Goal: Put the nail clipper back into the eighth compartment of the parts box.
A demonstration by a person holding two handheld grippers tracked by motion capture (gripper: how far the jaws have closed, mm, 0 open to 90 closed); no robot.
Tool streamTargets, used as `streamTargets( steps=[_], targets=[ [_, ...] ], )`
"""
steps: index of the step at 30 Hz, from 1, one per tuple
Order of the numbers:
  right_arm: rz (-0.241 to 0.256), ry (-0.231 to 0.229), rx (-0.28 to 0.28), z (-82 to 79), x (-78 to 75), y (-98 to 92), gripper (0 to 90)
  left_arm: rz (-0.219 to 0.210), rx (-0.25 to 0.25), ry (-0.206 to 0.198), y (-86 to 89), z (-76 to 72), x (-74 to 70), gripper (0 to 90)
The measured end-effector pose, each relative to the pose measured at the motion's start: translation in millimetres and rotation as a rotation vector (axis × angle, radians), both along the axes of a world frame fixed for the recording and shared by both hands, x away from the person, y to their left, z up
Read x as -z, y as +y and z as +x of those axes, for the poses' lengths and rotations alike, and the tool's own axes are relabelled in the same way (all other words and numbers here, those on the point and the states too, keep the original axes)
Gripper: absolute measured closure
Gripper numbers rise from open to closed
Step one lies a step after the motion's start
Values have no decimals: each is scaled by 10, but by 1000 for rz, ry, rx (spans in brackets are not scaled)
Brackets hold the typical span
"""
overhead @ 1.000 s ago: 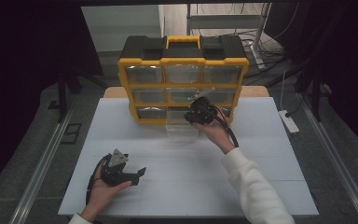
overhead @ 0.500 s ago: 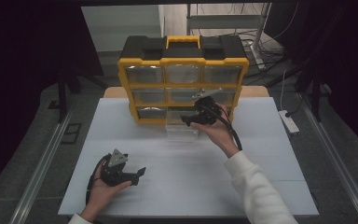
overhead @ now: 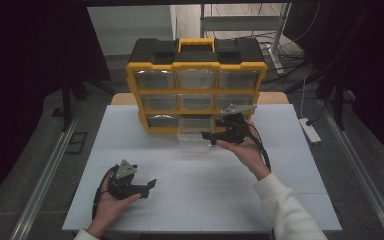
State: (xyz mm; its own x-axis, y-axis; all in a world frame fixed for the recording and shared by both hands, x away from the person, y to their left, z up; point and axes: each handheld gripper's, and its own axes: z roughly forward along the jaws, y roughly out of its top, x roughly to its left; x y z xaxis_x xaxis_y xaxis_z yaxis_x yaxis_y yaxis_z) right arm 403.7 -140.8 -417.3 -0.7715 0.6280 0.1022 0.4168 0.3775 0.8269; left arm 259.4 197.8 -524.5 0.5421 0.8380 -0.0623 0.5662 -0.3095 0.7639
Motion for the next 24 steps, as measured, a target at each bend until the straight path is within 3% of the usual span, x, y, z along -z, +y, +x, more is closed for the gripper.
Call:
streamTargets(
  steps=[6,10,17,24],
  targets=[
    [22,-48,11,-190,-30,-191,242,5,4,-7,1,12,1,112],
    [28,-84,25,-401,-6,-348,242,1,6,-24,7,-22,-18,114],
    [5,-125,51,-799,169,-723,244,-14,11,-22,3,-13,-28,114],
    [23,-81,99,-1037,424,-1165,247,-23,18,-25,-8,9,-27,114]
  ],
)
